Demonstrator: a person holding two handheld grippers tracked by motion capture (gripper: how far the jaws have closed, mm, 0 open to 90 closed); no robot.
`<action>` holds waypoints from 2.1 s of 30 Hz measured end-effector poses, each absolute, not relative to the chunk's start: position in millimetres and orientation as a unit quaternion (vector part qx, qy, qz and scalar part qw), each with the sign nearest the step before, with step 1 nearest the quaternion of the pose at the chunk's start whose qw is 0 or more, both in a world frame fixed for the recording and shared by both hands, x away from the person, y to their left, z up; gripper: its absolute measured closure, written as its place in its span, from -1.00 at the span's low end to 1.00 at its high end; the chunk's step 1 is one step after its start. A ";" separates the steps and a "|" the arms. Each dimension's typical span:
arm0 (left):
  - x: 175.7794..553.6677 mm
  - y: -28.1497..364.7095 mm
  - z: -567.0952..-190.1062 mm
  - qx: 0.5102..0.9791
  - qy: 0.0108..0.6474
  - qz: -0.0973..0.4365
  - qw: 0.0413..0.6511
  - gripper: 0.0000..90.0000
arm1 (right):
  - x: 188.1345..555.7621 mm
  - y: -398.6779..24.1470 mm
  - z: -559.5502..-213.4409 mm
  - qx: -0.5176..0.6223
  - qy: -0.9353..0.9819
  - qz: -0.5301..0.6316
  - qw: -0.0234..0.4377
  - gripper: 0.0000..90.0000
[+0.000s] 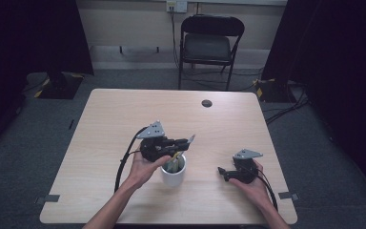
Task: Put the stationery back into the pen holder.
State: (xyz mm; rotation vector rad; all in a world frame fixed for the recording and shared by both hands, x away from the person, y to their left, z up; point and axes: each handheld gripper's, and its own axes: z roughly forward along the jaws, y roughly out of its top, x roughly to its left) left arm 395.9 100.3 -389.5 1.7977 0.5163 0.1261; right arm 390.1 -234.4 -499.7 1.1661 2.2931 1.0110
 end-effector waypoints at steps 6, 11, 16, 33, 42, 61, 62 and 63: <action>393.6 103.2 -392.3 0.778 0.222 0.052 0.585 0.78 | 390.2 -234.5 -499.7 0.414 0.815 0.359 0.187 -0.56; 389.1 104.6 -394.0 0.788 0.214 0.057 0.574 0.78 | 390.3 -234.6 -499.7 0.413 0.816 0.360 0.186 -0.56; 386.6 108.0 -393.4 0.794 0.211 0.057 0.567 0.78 | 390.3 -234.6 -499.7 0.413 0.816 0.360 0.187 -0.56; 378.8 129.5 -393.7 0.794 0.222 0.065 0.561 0.78 | 390.4 -234.7 -499.7 0.413 0.816 0.360 0.186 -0.56; 373.3 143.9 -401.7 0.791 0.233 0.064 0.562 0.78 | 390.4 -234.6 -499.7 0.413 0.816 0.360 0.187 -0.56; 373.1 146.8 -412.7 0.798 0.249 0.054 0.547 0.61 | 391.7 -234.8 -499.7 0.412 0.816 0.360 0.186 -0.56; 373.5 148.2 -412.2 0.798 0.250 0.053 0.546 0.59 | 391.8 -234.9 -499.7 0.412 0.816 0.360 0.186 -0.56; 373.9 149.2 -412.2 0.797 0.248 0.052 0.548 0.55 | 391.8 -234.9 -499.7 0.412 0.816 0.360 0.186 -0.56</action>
